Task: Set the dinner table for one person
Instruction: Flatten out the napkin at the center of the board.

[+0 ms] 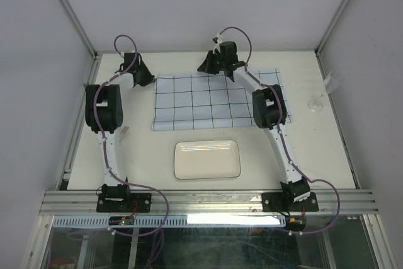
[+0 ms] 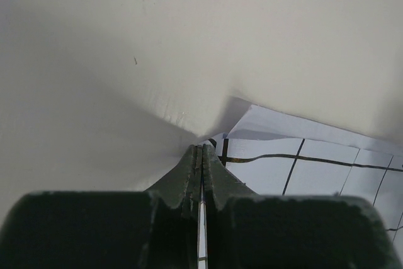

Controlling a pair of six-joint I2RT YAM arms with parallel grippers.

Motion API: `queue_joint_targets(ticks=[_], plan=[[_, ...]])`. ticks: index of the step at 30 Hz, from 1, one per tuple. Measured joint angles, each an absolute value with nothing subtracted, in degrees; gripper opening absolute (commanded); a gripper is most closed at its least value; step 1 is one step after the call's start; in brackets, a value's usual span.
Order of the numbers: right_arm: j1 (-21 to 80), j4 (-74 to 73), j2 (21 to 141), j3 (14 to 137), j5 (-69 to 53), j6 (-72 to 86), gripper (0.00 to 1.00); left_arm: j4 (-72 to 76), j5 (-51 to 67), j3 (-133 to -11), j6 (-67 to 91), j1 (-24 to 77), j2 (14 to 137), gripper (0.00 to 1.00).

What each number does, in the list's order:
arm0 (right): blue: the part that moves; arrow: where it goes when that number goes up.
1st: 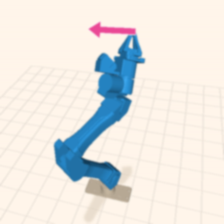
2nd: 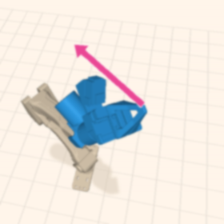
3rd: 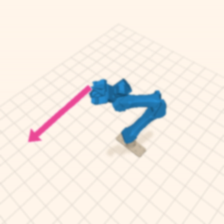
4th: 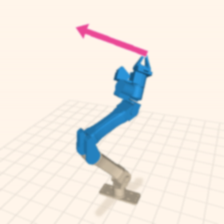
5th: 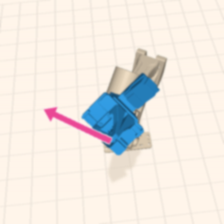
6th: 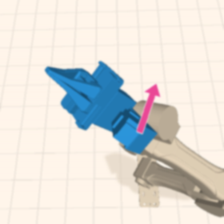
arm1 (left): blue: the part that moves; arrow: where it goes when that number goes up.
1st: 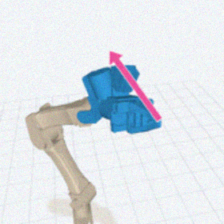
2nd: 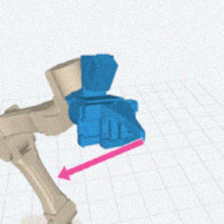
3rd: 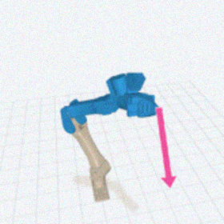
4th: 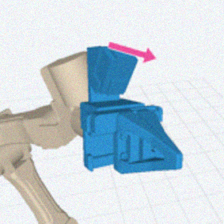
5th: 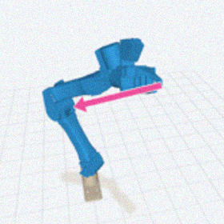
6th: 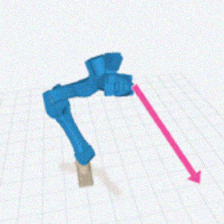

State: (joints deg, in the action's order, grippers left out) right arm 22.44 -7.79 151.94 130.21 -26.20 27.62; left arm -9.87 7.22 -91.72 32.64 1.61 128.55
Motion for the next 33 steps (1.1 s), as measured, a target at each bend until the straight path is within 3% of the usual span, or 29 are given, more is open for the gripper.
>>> queue_joint_targets(ticks=[12, 22, 33], plan=[[22.5, -10.5, 151.2, 128.0, -24.5, 22.8, 0.00, -18.0, 1.3, -96.3, 28.3, 1.9, 128.5, 0.00], [20.6, -20.5, 142.1, 123.1, -17.5, 13.3, 0.00, -20.9, -0.4, -96.2, 26.3, 2.8, 117.8, 0.04], [9.4, -31.3, 130.0, 118.3, 2.1, 6.8, 0.00, -7.6, 12.9, -77.2, 33.5, 9.0, 114.8, 0.05]])
